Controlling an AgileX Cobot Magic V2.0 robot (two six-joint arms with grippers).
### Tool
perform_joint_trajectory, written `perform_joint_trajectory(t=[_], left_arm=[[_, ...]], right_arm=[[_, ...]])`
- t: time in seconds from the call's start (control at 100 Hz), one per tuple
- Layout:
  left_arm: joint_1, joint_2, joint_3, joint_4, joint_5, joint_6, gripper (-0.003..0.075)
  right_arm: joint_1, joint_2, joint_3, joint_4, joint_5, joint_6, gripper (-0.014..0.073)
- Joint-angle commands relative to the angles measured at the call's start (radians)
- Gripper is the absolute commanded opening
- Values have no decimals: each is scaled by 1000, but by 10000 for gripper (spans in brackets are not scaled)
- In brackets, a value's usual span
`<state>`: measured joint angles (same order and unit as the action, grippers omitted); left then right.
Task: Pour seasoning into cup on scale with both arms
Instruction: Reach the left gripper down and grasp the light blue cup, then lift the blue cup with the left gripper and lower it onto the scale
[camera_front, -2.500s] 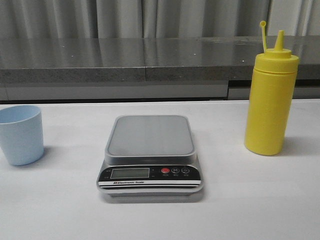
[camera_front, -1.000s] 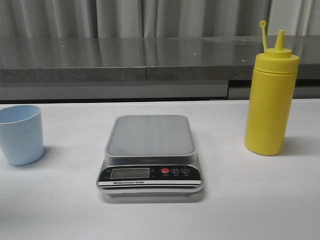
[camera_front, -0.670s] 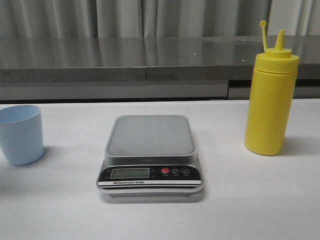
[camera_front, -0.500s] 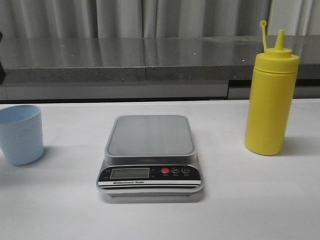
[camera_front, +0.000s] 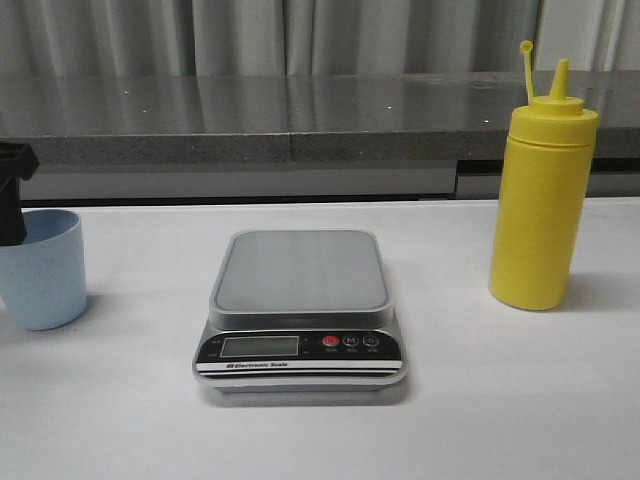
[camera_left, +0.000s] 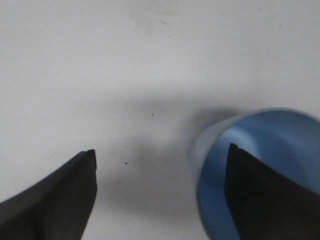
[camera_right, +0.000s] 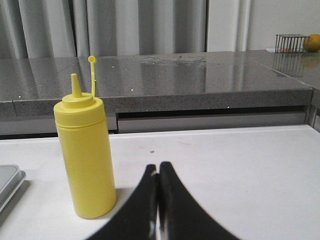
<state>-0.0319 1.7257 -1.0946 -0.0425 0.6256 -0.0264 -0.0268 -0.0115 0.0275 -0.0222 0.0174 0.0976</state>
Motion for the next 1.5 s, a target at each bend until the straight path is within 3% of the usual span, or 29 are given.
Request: perform_joint_trajectory(t=[0.0, 0.12, 0.43, 0.79, 1.16, 1.49], left_arm=[[3, -13, -32, -6, -35, -11, 445], [3, 6, -32, -6, -40, -11, 363], [3, 8, -32, -9, -58, -11, -22], [-54, -21, -141, -11, 13, -2, -20], [-277, -23, -404, -11, 100, 1, -20], [-472, 14, -432, -11, 48, 34, -20]], right_arm=[[-1, -21, -17, -8, -75, -5, -68], [-1, -21, -17, -8, -75, -5, -68], [-1, -21, -17, -8, -75, -5, -68], [-1, -21, -17, -8, -75, -5, -68], [-1, -21, -17, -8, -75, -5, -68], [-1, -21, -17, -8, -75, -5, -68]])
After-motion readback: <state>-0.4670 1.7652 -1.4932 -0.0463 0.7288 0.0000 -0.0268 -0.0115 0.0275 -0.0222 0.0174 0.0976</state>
